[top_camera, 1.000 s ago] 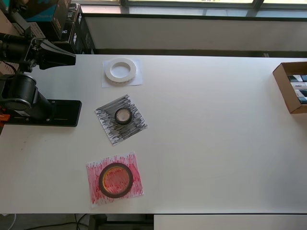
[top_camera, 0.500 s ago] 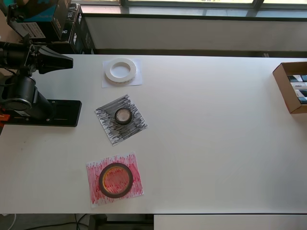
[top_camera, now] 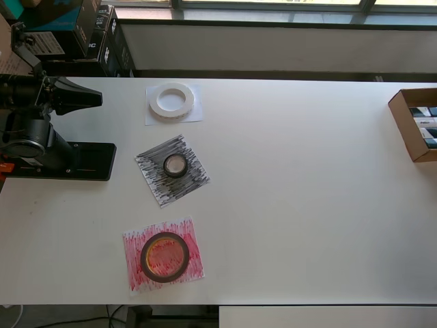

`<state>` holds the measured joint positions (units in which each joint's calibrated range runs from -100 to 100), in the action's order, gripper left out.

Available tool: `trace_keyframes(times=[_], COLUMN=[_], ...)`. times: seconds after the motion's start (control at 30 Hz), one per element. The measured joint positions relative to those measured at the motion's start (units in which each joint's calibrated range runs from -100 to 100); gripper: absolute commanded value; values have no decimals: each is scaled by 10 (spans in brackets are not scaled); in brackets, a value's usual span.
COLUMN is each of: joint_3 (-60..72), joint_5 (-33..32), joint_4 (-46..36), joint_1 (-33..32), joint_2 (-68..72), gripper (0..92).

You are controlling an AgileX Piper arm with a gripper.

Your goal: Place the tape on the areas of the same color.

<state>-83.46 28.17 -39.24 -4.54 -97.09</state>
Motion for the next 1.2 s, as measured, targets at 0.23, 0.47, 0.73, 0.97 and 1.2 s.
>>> trace_keyframes(times=[0.23,0.47,0.73,0.97,1.2], joint_3=[-14,-14,-56,-113,-117], joint_5=[15,8,8,10,14], joint_4=[-2,-2,50,162,224], joint_1=[0,0,8,7,4], joint_2=[-17,-17,-17,-17,-17], gripper=[9,9,9,9,9])
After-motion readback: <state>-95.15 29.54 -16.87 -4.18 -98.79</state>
